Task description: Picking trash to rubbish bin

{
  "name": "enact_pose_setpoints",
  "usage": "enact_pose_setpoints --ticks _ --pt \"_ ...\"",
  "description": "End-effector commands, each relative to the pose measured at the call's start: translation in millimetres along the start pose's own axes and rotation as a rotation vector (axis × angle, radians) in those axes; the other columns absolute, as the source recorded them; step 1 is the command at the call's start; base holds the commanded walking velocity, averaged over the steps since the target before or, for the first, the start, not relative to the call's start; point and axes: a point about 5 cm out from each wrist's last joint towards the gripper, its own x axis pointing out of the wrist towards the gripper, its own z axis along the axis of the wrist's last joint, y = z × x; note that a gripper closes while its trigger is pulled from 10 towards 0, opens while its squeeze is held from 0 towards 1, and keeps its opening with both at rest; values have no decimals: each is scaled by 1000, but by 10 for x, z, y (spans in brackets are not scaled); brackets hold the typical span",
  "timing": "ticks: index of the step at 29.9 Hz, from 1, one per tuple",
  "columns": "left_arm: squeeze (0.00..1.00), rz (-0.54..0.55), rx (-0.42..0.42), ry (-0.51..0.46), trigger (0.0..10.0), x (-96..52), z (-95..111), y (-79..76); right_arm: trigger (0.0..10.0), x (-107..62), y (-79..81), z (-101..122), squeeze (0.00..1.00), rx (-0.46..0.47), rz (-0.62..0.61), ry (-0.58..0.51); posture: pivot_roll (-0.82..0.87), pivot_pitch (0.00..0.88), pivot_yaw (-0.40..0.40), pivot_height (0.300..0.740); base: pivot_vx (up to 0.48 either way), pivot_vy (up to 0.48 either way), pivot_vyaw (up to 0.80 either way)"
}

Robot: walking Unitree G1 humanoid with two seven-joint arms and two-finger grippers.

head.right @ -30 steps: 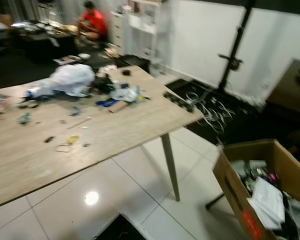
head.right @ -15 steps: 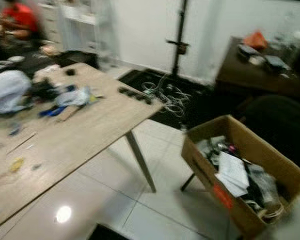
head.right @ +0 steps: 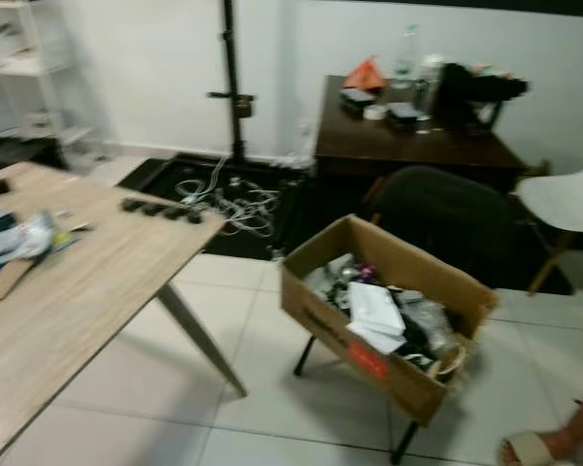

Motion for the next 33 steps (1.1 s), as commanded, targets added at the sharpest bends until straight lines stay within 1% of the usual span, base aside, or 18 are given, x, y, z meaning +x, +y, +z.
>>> enact_pose_setpoints --ticks 1,7,10,13,14,15,16,17,21,22,24,25,26,27,28,30,31,33 --pt "0 -7 -1 46 10000 -15 -133 -21 10000 2 44 -30 0 3 11 11 -89 85 1 740 0 0 -788" --pt "0 -7 0 46 10000 -17 -142 -24 10000 1 9 13 0 24 -10 -14 -86 95 4 740 0 0 -788" --pt "0 -6 -1 46 10000 -19 -148 -21 10000 -4 -61 202 0 37 -53 -89 -87 96 6 740 0 0 -788" --pt "0 -4 2 46 10000 -20 -148 -10 10000 -62 -219 678 0 51 -136 -263 -93 98 14 740 0 0 -788" --pt "0 -4 2 46 10000 -20 -148 -10 10000 -62 -219 678 0 51 -136 -263 -93 98 14 740 0 0 -788" --pt "0 -2 6 45 10000 -22 -143 4 10000 -164 -295 1119 0 8 -176 -415 -98 98 17 740 0 0 -788" --pt "0 -1 8 44 10000 -22 -138 11 10000 -236 -302 1358 0 10 -179 -498 -101 97 19 740 0 0 0" --pt "0 -1 8 44 10000 -22 -138 11 10000 -236 -302 1358 0 10 -179 -498 -101 97 19 740 0 0 0" --pt "0 3 12 34 10000 -19 -100 35 10000 -602 -210 2176 0 35 -122 -806 -105 98 21 740 0 0 0" --pt "0 3 12 34 10000 -19 -100 35 10000 -602 -210 2176 0 35 -122 -806 -105 98 21 740 0 0 0" --pt "0 3 9 27 10000 -17 -78 39 10000 -813 -124 2497 0 29 -77 -940 -106 97 20 740 0 0 0" --pt "0 3 2 22 10000 -15 -68 37 10000 -990 -28 2717 0 20 -22 -1043 -106 97 20 740 0 0 0" --pt "0 3 2 22 10000 -15 -68 37 10000 -990 -28 2717 0 20 -22 -1043 -106 97 20 740 0 0 0" --pt "0 4 -7 18 10000 -12 -59 27 10000 -1398 219 3098 0 7 145 -1248 -103 98 16 740 0 0 0" --pt "0 4 -7 18 10000 -12 -59 27 10000 -1398 219 3098 0 7 145 -1248 -103 98 16 740 0 0 0" --pt "0 10 -6 23 10000 -11 -68 21 10000 -1765 482 3303 0 2 359 -1404 -101 98 15 740 0 0 0" --pt "0 10 -6 23 10000 -11 -68 21 10000 -1765 482 3303 0 2 359 -1404 -101 98 15 740 0 0 0" --pt "0 15 -7 26 10000 -12 -77 20 10000 -1993 667 3362 0 -11 518 -1484 -103 98 13 740 0 0 0"
